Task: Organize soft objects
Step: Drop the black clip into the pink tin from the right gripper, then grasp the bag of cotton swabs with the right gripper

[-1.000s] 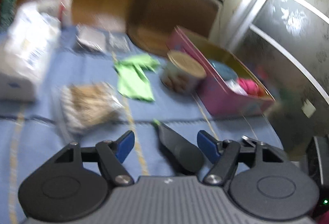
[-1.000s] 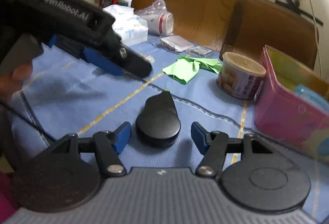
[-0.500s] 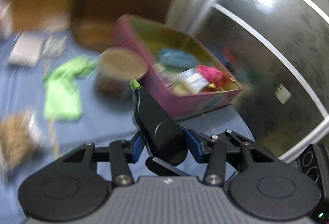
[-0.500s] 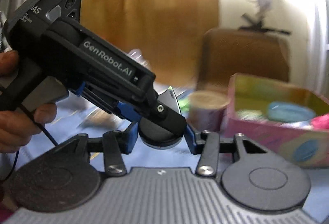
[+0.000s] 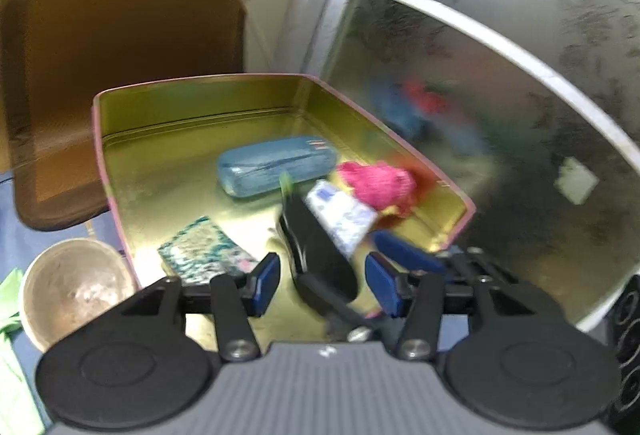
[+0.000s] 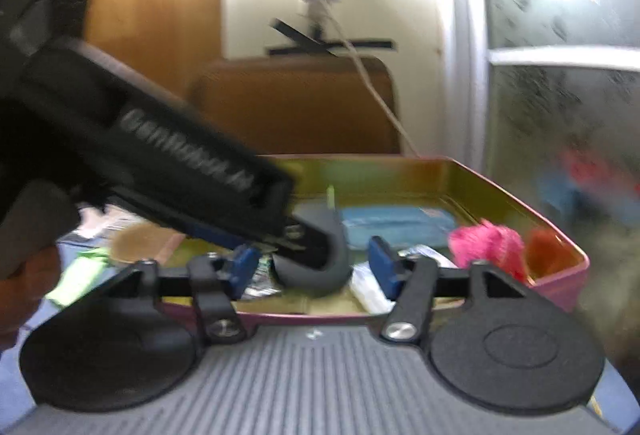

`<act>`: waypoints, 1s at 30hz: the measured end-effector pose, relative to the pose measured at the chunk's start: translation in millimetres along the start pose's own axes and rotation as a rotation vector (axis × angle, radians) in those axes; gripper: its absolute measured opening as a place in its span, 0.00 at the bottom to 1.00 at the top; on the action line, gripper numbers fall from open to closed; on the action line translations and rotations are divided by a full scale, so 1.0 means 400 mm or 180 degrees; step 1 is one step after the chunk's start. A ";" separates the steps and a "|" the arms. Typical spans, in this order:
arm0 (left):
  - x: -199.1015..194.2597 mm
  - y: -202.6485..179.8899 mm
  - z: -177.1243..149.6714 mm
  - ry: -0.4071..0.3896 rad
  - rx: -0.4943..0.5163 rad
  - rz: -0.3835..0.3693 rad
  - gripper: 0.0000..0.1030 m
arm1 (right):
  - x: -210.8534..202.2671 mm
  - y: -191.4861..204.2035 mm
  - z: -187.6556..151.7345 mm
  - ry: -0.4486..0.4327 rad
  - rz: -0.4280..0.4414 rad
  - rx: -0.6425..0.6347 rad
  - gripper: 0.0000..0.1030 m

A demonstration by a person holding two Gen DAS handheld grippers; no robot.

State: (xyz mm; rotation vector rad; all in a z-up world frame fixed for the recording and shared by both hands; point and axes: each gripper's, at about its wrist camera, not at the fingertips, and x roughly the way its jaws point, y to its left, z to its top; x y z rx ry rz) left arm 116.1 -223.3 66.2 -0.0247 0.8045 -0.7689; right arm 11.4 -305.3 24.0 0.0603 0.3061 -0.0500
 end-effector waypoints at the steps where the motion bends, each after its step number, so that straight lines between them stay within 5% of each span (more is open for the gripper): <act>1: -0.011 0.007 -0.008 -0.0031 -0.0027 -0.0011 0.47 | -0.014 -0.009 -0.004 -0.0022 0.0033 0.0091 0.61; 4: -0.098 0.040 -0.046 -0.0217 -0.0090 -0.0150 0.47 | -0.062 -0.015 -0.022 -0.0135 0.0174 0.0196 0.60; 9: -0.282 0.102 -0.157 -0.0592 -0.0015 -0.0020 0.49 | -0.128 0.025 -0.056 -0.0256 0.0611 0.0320 0.51; 15: -0.441 0.230 -0.311 -0.0742 -0.0317 0.0576 0.50 | -0.116 0.153 -0.072 0.0154 0.1198 0.0123 0.34; 21: -0.549 0.403 -0.462 -0.0719 -0.0989 0.0997 0.50 | -0.083 0.288 -0.073 0.0471 0.1581 -0.0129 0.35; 26: -0.571 0.485 -0.508 -0.0737 -0.1369 0.0839 0.50 | -0.053 0.438 -0.081 0.0593 0.1809 -0.0818 0.43; 28: -0.567 0.498 -0.509 -0.0755 -0.1439 0.0789 0.63 | -0.035 0.483 -0.085 0.0624 0.1890 -0.1033 0.57; 30: -0.554 0.514 -0.497 -0.0770 -0.1524 0.0766 0.70 | -0.019 0.524 -0.087 0.0630 0.1930 -0.1217 0.60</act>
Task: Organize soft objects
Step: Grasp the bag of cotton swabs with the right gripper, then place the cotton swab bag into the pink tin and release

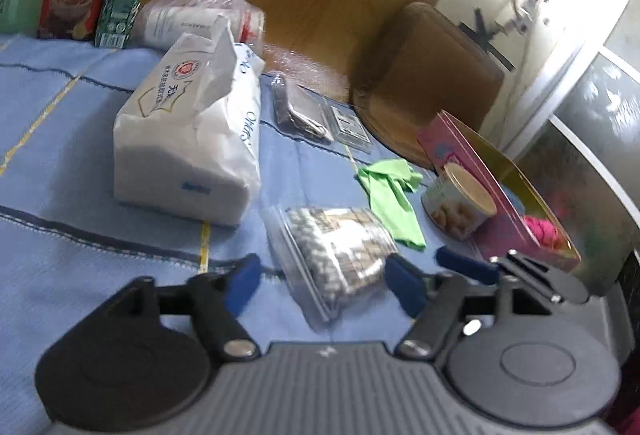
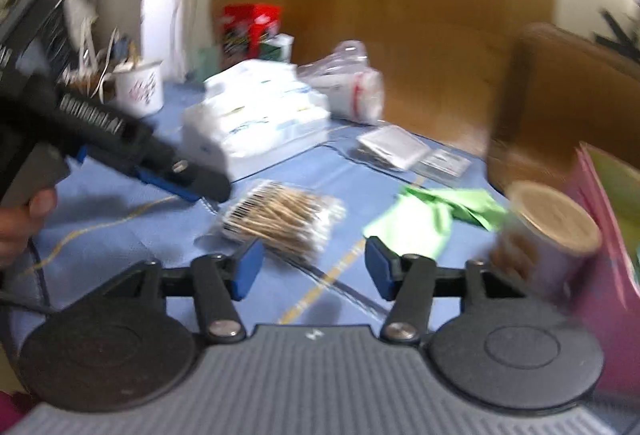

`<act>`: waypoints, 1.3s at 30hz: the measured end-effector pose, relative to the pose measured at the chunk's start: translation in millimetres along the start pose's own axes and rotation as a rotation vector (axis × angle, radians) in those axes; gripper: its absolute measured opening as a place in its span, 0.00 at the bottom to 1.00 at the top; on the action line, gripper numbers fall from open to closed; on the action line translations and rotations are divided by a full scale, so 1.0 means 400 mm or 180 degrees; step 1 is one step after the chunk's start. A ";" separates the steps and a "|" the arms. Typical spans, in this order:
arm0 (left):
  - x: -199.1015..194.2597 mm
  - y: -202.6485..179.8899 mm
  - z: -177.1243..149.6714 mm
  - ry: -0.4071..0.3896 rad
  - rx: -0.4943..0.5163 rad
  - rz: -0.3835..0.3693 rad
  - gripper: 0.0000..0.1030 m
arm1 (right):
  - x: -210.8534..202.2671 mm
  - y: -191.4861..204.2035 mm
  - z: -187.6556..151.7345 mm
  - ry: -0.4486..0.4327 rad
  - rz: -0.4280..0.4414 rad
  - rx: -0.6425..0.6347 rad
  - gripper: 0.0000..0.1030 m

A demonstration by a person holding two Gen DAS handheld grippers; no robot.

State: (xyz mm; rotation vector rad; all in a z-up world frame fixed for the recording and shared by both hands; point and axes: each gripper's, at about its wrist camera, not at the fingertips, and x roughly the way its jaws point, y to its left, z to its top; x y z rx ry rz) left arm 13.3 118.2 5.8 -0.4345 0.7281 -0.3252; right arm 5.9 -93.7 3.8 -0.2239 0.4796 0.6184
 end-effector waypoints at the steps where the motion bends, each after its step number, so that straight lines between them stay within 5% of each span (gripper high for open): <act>1: 0.014 -0.004 0.002 0.0014 -0.0001 -0.0027 0.70 | 0.018 0.005 0.007 0.0058 0.0039 -0.0033 0.62; 4: 0.065 -0.005 0.011 0.0095 -0.0043 -0.0086 0.64 | 0.081 0.001 0.022 0.0259 0.0228 0.0018 0.63; 5: 0.074 -0.011 0.010 0.0080 -0.0047 -0.0094 0.49 | 0.099 -0.002 0.023 0.0343 0.0269 0.0068 0.62; 6: 0.085 -0.018 0.008 0.0143 -0.0056 -0.0132 0.45 | 0.094 -0.003 0.022 0.0321 0.0271 0.0124 0.52; 8: 0.081 -0.050 -0.003 0.0162 0.0024 -0.0169 0.45 | 0.065 -0.001 0.018 0.0294 0.0164 0.0139 0.46; 16: 0.121 -0.254 -0.028 0.0396 0.0553 -0.0634 0.45 | -0.150 0.006 -0.104 -0.0123 -0.0654 0.0016 0.37; 22: 0.194 -0.519 0.032 0.0311 0.1249 -0.1028 0.46 | -0.308 -0.145 -0.112 -0.0578 -0.1336 0.0455 0.37; 25: 0.265 -0.635 0.062 0.0279 0.1491 -0.1098 0.52 | -0.340 -0.248 -0.101 -0.0628 -0.1638 0.0592 0.37; 27: 0.335 -0.701 0.080 0.0233 0.1675 -0.0983 0.78 | -0.331 -0.317 -0.087 -0.0596 -0.1762 0.0651 0.37; 29: 0.405 -0.744 0.079 0.0174 0.1796 -0.0744 0.76 | -0.295 -0.384 -0.084 -0.0525 -0.1990 0.0696 0.52; 32: 0.441 -0.745 0.083 0.0261 0.1631 -0.0563 0.65 | -0.259 -0.472 -0.108 -0.0209 -0.2363 0.1022 0.56; 34: 0.402 -0.708 0.085 0.0216 0.1475 -0.0752 0.66 | -0.297 -0.480 -0.137 -0.0447 -0.2186 0.1270 0.56; 39: 0.260 -0.600 0.048 -0.0024 0.1451 -0.0788 0.67 | -0.345 -0.417 -0.174 -0.0773 -0.2094 0.1329 0.55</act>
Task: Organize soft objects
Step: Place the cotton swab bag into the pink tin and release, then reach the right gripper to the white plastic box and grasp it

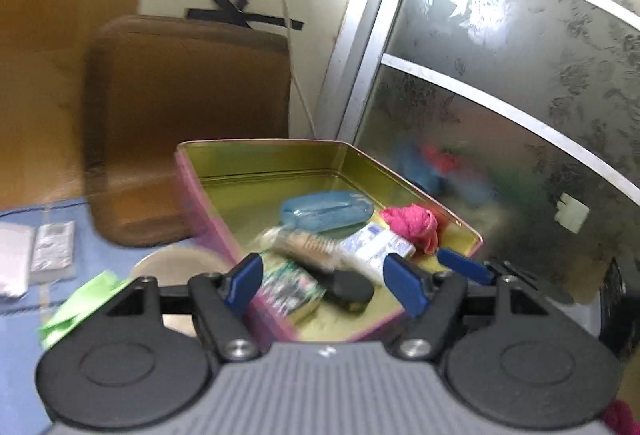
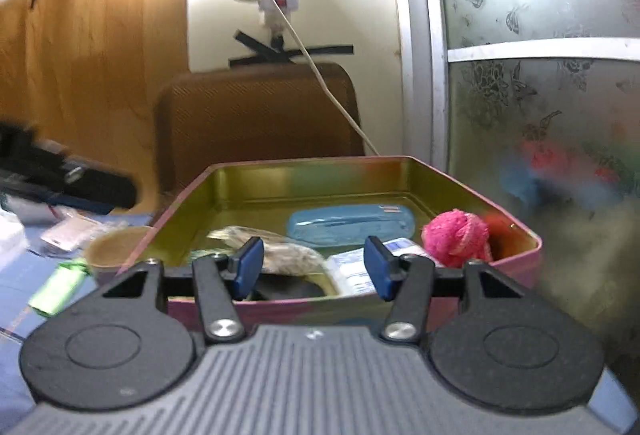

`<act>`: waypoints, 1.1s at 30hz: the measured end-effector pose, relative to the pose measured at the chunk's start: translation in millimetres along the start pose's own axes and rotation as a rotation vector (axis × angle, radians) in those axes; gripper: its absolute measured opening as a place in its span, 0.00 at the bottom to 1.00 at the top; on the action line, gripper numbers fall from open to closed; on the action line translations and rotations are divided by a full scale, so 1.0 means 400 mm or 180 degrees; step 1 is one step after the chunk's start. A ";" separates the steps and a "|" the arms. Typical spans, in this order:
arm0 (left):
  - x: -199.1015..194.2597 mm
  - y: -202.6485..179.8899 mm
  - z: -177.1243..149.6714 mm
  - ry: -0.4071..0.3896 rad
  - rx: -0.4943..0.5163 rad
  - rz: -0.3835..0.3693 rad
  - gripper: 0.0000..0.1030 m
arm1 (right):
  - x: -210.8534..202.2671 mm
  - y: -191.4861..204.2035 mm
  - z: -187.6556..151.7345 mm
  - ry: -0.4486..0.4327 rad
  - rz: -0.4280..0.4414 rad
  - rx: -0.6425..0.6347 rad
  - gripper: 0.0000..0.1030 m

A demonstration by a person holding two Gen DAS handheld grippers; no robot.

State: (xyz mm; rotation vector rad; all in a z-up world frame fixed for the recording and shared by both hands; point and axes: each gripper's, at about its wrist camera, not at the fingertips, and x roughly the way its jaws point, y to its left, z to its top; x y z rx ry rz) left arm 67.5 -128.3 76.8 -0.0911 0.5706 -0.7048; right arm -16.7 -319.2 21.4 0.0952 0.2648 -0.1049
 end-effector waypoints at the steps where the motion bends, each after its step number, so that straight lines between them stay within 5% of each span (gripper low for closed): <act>1: -0.023 0.011 -0.017 -0.0035 -0.0009 0.0036 0.67 | -0.009 0.008 -0.002 -0.0034 0.0060 0.0044 0.53; 7: -0.193 0.164 -0.135 -0.0030 -0.0215 0.0671 0.67 | -0.026 0.124 0.026 -0.0025 0.0614 0.0018 0.32; 13: -0.330 0.308 -0.281 0.0046 -0.0350 0.1402 0.67 | 0.006 0.325 0.055 0.0402 0.1342 -0.0238 0.33; 17: -0.384 0.390 -0.336 -0.0084 -0.0735 0.1456 0.66 | 0.087 0.494 0.071 0.0690 0.1701 -0.0417 0.33; 20: -0.425 0.418 -0.340 -0.0417 -0.0903 0.1324 0.68 | 0.202 0.631 0.076 0.0870 0.1691 -0.0577 0.34; 24: -0.446 0.431 -0.345 -0.0597 -0.1005 0.1204 0.68 | 0.365 0.769 0.067 0.1074 0.1477 -0.0743 0.62; 29: -0.449 0.432 -0.346 -0.0666 -0.1029 0.1172 0.68 | 0.557 0.853 0.026 0.1620 0.1077 -0.0802 0.75; 33: -0.456 0.426 -0.357 -0.0718 -0.1048 0.1115 0.69 | 0.576 0.812 0.014 0.1595 0.0967 -0.0656 0.69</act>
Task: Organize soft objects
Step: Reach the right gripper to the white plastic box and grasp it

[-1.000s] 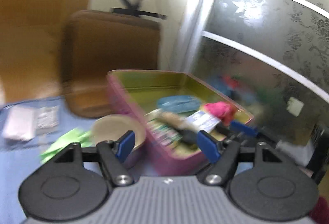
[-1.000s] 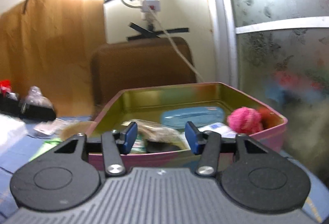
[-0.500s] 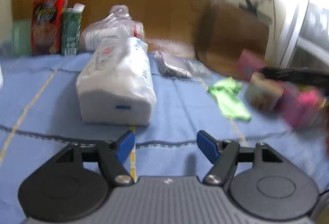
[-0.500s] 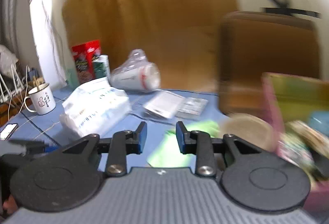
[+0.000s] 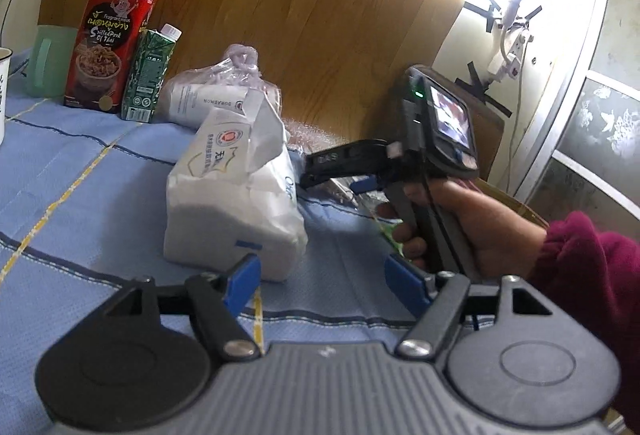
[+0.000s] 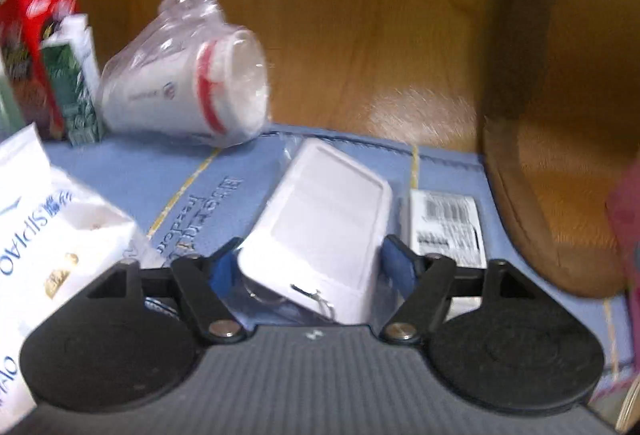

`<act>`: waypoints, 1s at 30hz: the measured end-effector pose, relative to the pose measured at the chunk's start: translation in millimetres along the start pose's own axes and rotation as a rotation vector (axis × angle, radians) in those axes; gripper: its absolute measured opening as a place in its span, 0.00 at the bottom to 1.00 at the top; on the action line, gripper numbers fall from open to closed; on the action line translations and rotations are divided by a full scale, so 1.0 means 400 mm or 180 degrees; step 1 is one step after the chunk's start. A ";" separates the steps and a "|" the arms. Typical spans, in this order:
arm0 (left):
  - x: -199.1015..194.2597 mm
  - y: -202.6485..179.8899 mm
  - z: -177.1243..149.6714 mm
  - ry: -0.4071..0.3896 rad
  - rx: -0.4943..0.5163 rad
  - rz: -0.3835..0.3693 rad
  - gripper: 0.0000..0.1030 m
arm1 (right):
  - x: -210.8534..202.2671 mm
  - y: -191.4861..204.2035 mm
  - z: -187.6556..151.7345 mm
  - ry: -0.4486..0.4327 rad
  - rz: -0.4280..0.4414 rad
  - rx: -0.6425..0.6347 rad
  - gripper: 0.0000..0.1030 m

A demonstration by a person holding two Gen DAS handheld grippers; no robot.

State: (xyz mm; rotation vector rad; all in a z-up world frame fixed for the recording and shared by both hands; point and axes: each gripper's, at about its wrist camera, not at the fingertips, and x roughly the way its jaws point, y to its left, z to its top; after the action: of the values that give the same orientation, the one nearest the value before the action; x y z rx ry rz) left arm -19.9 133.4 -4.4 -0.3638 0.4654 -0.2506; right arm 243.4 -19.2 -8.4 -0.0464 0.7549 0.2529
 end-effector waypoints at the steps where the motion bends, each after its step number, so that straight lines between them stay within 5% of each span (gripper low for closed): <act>1: -0.002 0.003 0.001 -0.0012 -0.0022 -0.0023 0.70 | -0.013 -0.005 -0.008 -0.0019 0.0030 -0.0029 0.64; 2: -0.002 0.007 0.003 -0.0020 -0.0045 -0.0041 0.71 | -0.038 -0.008 -0.023 -0.0057 0.0040 -0.0093 0.60; 4: -0.001 0.013 0.004 -0.0024 -0.0086 -0.0057 0.71 | -0.102 -0.005 -0.059 -0.0180 0.0093 -0.0238 0.38; 12: -0.008 0.011 0.003 -0.0017 -0.0105 -0.0140 0.72 | -0.413 -0.038 -0.327 -0.0388 0.0622 -0.0783 0.33; 14: -0.002 0.013 0.006 0.0075 -0.0116 -0.0227 0.72 | -0.471 -0.043 -0.404 -0.0465 0.0587 -0.0987 0.37; 19: 0.002 0.001 0.007 0.0273 -0.0160 -0.0245 0.72 | -0.558 -0.098 -0.494 -0.0559 0.0775 -0.0861 0.76; 25: -0.007 -0.064 0.015 0.0518 -0.0332 -0.0484 0.72 | -0.537 -0.140 -0.489 -0.0553 0.0955 -0.0634 0.77; 30: 0.078 -0.154 -0.005 0.1053 -0.0343 -0.0696 0.69 | -0.494 -0.141 -0.492 -0.0406 0.1017 -0.0557 0.77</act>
State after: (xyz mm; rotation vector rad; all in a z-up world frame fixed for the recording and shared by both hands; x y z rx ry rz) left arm -3.1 67.3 6.2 -0.4822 0.7678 -0.5039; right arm -13.2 -141.5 -19.9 -0.0745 0.6097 0.6205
